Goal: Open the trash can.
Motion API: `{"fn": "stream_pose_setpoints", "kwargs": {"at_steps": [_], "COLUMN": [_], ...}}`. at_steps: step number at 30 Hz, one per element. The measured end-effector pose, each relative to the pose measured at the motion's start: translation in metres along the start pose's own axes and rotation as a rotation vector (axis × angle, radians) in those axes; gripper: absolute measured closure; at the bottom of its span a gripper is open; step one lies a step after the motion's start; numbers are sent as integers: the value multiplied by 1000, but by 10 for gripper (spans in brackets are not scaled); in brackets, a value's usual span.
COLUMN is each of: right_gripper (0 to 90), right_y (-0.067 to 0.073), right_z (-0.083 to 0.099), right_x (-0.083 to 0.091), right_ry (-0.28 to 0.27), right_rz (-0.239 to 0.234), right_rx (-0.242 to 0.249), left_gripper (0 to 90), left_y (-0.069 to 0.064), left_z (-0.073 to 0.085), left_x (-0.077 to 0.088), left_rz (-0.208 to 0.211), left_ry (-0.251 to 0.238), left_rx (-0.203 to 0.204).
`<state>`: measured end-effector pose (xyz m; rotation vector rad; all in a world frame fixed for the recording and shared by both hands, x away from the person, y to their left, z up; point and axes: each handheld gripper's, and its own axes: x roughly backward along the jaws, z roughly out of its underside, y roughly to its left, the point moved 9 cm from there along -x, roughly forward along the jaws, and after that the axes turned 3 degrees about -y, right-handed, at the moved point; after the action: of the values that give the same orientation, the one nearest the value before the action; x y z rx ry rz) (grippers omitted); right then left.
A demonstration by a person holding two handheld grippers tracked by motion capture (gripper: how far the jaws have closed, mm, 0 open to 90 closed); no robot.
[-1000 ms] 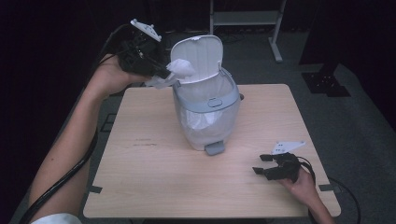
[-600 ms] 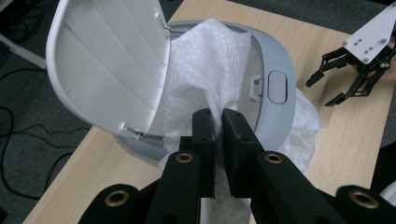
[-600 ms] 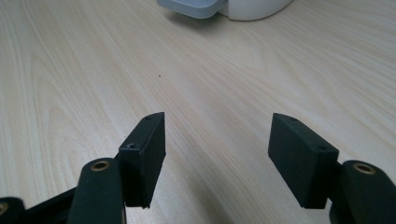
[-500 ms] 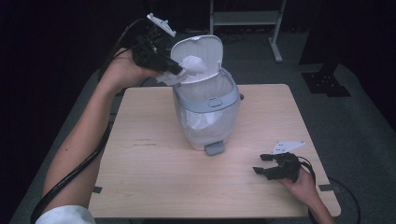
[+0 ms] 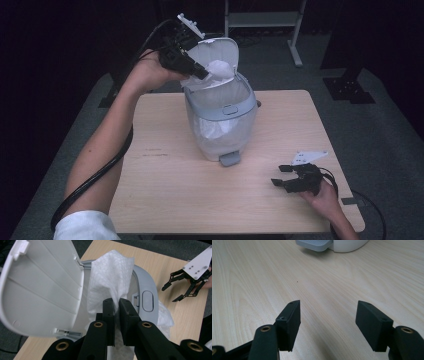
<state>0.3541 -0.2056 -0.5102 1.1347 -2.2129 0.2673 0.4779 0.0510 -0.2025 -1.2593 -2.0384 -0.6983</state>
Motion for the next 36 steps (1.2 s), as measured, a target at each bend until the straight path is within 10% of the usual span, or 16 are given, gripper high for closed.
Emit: {"fn": "stream_pose_setpoints", "kwargs": {"at_steps": [36], "right_gripper": [359], "right_y": [-3], "right_z": [4], "right_x": [1], "right_ry": [0], "right_rz": [3], "right_rx": [-14], "left_gripper": [776], "left_y": [11], "left_z": [6], "left_x": [-72], "left_rz": [73], "left_ry": [57], "left_rx": [36]}}
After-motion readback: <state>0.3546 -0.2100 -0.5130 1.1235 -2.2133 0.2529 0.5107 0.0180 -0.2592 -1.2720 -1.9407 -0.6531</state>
